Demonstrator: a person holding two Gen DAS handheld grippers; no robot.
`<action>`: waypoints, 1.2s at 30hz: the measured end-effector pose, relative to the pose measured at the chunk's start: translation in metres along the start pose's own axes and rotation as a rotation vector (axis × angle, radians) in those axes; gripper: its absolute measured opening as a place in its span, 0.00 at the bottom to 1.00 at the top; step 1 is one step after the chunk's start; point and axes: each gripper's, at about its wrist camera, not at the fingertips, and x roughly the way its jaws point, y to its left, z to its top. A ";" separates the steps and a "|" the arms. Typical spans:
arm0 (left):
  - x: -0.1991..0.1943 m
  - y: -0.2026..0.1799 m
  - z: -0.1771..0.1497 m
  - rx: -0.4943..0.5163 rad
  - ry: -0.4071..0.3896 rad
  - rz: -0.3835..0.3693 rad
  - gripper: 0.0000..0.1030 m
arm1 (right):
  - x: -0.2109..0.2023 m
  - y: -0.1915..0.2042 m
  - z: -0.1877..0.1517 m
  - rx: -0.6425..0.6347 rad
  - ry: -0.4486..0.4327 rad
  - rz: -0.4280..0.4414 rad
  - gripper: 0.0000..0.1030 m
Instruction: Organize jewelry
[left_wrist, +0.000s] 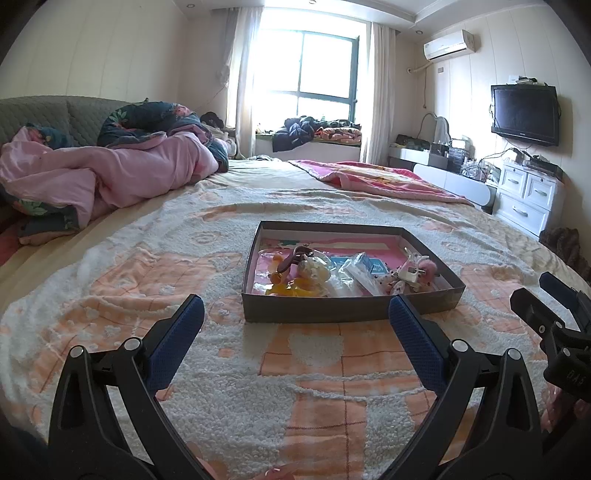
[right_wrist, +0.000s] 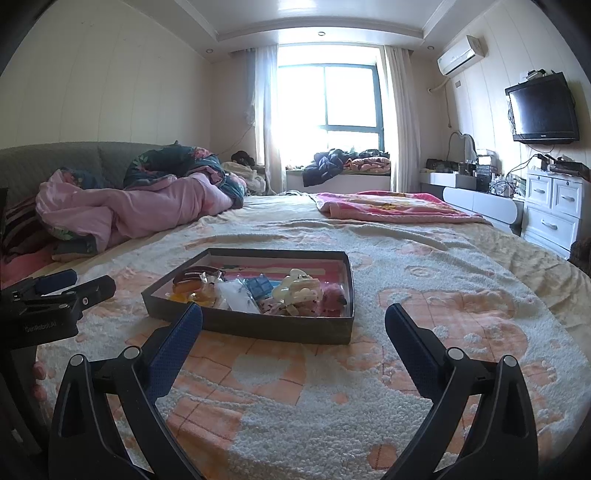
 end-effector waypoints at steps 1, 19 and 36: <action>-0.001 0.000 0.001 0.000 0.000 0.000 0.89 | -0.001 -0.001 0.000 0.001 0.001 0.001 0.94; 0.001 0.000 0.000 0.000 -0.001 0.002 0.89 | -0.001 -0.002 -0.001 0.004 0.004 0.003 0.94; 0.002 -0.001 -0.001 0.002 -0.001 0.002 0.89 | -0.001 -0.002 -0.001 0.004 0.003 0.001 0.94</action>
